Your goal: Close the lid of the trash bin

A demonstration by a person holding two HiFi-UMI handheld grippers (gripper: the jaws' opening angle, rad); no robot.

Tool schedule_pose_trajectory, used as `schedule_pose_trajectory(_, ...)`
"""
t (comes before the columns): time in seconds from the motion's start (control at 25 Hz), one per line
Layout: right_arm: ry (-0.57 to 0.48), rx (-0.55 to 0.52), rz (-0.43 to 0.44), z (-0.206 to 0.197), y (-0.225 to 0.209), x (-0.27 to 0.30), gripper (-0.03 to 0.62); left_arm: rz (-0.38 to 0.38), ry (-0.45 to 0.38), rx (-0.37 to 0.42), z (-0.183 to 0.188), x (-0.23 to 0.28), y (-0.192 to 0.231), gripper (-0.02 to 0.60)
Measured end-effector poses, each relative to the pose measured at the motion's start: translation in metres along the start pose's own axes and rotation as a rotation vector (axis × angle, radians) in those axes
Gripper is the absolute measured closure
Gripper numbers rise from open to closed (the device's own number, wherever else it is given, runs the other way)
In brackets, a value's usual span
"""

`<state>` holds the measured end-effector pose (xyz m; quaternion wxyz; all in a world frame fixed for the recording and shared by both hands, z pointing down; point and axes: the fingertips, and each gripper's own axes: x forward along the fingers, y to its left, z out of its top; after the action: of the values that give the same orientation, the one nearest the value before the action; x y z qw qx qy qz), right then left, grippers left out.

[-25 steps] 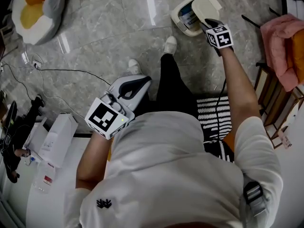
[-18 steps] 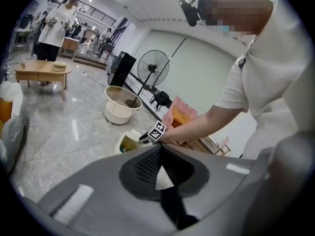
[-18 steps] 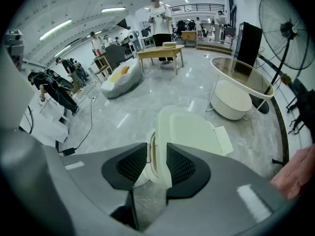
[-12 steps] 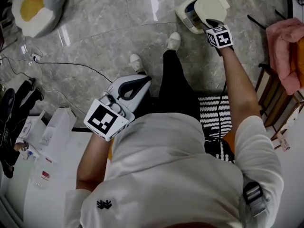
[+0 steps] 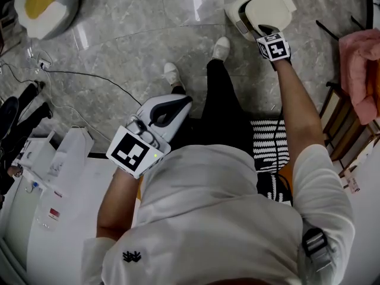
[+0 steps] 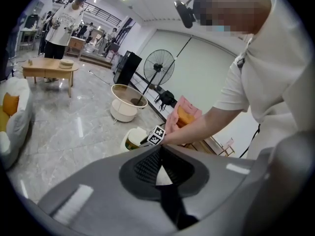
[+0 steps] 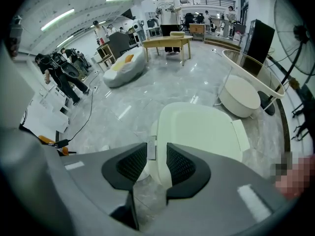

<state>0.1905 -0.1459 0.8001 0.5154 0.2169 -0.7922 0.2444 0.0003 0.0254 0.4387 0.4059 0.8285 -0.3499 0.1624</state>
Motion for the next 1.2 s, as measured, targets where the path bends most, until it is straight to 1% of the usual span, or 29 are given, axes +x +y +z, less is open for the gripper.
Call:
schedule_pose_trajectory(0.44, 0.047, -0.031, 0.019, -0.013, 0.006, 0.035, 0.473, 0.014, 0.01, -0.03, -0.01, 0.014, 0.01, 0.525)
schedule_pose_trajectory(0.6, 0.062, -0.032, 0.025, -0.016, 0.008, 0.046, 0.473, 0.018, 0.025, -0.019, -0.015, 0.019, 0.013, 0.525)
schedule_pose_trajectory(1.2, 0.102, -0.046, 0.055, -0.025, 0.01, 0.076, 0.471, 0.026, 0.042, -0.038, -0.024, 0.036, 0.018, 0.525)
